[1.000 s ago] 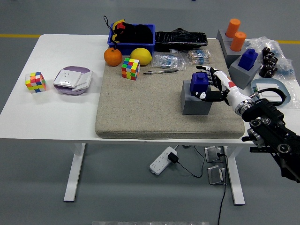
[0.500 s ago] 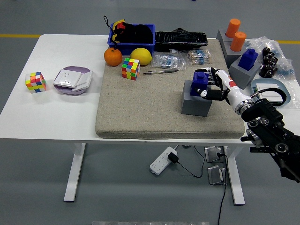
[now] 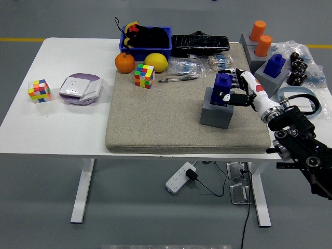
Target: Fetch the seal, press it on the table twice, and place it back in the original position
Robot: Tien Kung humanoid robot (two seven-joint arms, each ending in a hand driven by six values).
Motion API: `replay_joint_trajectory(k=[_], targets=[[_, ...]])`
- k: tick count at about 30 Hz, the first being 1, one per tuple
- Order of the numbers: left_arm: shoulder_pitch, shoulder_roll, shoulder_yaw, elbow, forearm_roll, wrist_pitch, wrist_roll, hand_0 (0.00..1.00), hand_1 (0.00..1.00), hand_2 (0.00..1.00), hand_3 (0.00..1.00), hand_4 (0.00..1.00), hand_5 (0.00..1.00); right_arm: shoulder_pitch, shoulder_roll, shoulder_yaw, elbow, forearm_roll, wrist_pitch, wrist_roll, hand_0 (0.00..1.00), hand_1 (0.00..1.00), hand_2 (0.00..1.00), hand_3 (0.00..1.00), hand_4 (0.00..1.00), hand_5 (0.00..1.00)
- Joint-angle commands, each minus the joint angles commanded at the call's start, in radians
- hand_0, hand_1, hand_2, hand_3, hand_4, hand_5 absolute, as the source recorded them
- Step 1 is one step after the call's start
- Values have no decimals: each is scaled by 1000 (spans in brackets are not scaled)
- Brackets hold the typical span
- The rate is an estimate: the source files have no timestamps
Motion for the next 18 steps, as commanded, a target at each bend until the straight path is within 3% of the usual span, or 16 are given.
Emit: replay_joint_trajectory(k=[9, 18], targets=[[-2, 2, -5, 1, -1, 1, -1, 821, 797, 764, 815, 750, 300, -10, -44, 64, 101, -43, -4, -22, 534, 400, 416, 447, 541, 2], [5, 0, -10, 3, -1, 1, -1, 821, 797, 764, 815, 750, 301, -55, -109, 169, 129, -86, -1, -43, 532, 400, 415, 448, 547, 2]])
